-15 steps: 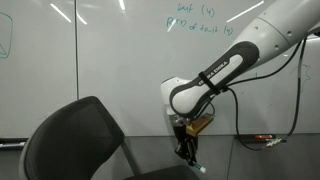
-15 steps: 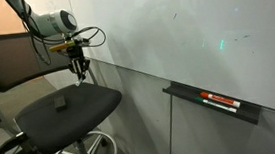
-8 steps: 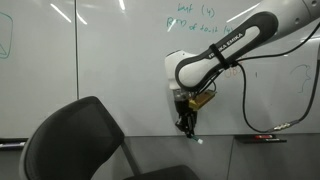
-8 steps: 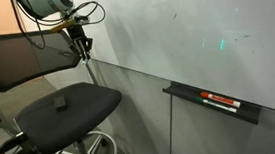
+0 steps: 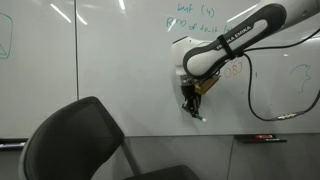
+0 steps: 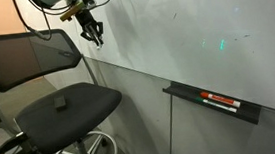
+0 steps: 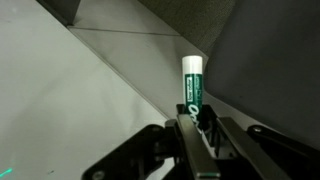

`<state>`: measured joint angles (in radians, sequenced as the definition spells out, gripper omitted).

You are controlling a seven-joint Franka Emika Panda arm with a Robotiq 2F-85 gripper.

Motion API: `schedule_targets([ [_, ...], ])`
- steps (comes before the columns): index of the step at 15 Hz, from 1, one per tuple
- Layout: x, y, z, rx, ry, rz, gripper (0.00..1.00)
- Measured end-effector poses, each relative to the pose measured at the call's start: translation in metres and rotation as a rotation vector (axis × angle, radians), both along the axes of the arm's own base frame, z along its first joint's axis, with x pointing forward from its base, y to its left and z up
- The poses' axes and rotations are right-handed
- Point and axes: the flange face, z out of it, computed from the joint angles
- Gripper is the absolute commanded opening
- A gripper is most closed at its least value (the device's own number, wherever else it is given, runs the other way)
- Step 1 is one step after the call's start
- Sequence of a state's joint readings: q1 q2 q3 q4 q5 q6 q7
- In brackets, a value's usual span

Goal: Use the marker on the chair to write on the white board

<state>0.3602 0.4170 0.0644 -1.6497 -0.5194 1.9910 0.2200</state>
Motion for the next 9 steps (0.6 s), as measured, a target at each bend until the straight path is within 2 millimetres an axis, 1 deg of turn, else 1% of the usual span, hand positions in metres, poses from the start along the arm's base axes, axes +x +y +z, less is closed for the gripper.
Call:
schedule_targets([
  [5,0.021,-0.004,0.045,-0.048,-0.111,0.024,0.08],
  [9,0.032,-0.006,0.079,-0.090,-0.181,0.031,0.08],
])
